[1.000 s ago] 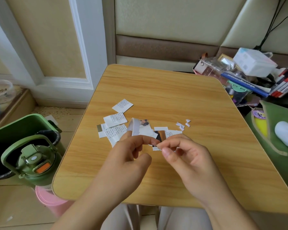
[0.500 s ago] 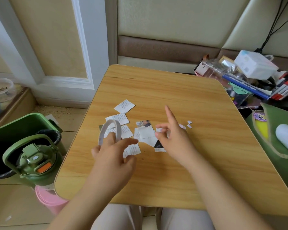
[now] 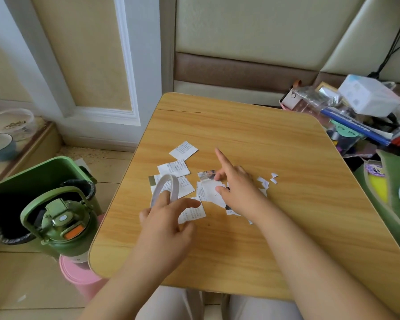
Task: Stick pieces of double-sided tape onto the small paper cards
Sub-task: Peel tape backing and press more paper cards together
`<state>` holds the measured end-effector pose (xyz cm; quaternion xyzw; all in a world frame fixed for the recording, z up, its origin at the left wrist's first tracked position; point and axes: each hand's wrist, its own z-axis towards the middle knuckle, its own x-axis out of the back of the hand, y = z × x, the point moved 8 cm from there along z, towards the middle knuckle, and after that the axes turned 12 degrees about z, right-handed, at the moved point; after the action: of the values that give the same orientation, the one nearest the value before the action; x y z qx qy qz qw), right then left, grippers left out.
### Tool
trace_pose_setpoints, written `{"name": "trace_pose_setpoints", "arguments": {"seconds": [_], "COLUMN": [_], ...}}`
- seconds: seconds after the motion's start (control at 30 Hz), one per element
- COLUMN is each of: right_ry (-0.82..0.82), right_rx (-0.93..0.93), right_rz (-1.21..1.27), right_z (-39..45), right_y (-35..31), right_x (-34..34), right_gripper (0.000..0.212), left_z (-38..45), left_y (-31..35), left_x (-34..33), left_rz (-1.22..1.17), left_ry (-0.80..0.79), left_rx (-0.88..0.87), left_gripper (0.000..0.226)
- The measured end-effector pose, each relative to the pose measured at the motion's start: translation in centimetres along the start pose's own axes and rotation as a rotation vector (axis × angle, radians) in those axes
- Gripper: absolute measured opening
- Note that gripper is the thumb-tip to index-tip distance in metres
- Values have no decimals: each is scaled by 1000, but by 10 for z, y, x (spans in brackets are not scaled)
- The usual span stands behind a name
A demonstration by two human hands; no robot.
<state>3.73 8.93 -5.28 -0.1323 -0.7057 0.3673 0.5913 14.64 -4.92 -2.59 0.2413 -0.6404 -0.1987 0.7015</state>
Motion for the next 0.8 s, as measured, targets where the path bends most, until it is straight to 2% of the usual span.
{"name": "trace_pose_setpoints", "arguments": {"seconds": [0.1,0.27,0.47,0.53,0.67,0.8], "right_ry": [-15,-170,-145,-86,116,282], "right_rx": [14,16,74,66,40,14], "right_rz": [19,-94,-123,-13,369,847], "right_z": [0,2,5,4,-12,-41], "right_y": [-1,-3,-13,-15,-17,-14], "right_x": [0,-8,-3,-1,18,26], "right_gripper": [88,93,103,106,107,102], "left_z": [-1,-1,-1,-2,0,5], "left_y": [0,2,5,5,2,8], "left_x": [1,3,7,9,9,8], "left_rz": [-24,-26,-35,-25,-54,-162], "left_ry": [-2,-13,-11,-6,18,91], "left_rx": [19,38,41,43,55,33], "left_gripper": [37,37,37,37,32,15]}}
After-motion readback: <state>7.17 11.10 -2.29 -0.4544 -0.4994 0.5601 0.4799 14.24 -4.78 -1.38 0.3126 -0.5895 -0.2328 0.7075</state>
